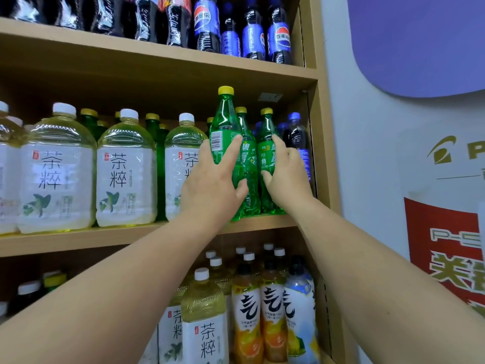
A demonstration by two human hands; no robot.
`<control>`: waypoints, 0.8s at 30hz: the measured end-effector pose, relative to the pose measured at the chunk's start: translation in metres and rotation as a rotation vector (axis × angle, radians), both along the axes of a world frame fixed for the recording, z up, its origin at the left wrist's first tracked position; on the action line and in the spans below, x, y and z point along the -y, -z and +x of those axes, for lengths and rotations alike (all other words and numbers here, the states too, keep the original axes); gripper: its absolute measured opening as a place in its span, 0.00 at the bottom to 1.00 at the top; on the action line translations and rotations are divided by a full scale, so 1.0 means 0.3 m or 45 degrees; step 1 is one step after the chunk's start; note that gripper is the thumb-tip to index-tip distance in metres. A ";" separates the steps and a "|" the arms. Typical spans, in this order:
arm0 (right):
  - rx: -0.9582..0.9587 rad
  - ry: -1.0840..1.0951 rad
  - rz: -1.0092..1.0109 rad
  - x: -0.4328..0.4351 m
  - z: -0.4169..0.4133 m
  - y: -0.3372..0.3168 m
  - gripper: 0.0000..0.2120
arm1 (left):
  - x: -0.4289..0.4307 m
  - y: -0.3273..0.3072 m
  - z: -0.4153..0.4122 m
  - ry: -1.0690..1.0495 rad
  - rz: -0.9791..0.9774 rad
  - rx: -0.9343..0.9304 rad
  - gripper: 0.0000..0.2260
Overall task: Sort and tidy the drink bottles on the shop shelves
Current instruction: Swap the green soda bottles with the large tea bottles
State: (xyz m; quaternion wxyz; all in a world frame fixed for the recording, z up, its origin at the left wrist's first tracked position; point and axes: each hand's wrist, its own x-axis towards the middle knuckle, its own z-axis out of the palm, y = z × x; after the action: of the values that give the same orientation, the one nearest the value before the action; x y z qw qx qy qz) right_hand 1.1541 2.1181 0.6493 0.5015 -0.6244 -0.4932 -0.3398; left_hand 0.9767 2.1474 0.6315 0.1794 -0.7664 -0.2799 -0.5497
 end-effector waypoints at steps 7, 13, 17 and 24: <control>-0.020 0.023 -0.035 0.004 -0.018 0.066 0.31 | 0.020 0.000 -0.003 -0.008 -0.141 -0.012 0.44; 0.005 0.041 0.143 0.042 -0.107 0.063 0.25 | 0.048 -0.001 -0.080 0.162 -0.140 0.132 0.44; 0.122 -0.125 0.138 0.046 -0.239 0.026 0.24 | 0.042 -0.046 -0.211 0.195 -0.093 0.281 0.44; 0.074 -0.360 -0.027 -0.046 -0.441 0.031 0.37 | -0.001 -0.036 -0.422 0.132 -0.152 0.305 0.44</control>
State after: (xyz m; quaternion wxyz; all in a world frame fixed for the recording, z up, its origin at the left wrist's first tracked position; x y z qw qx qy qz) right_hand 1.0219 2.1318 0.6402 0.5231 -0.5439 -0.5941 -0.2784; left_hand 0.8499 2.1476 0.6424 0.0703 -0.7180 -0.2915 -0.6281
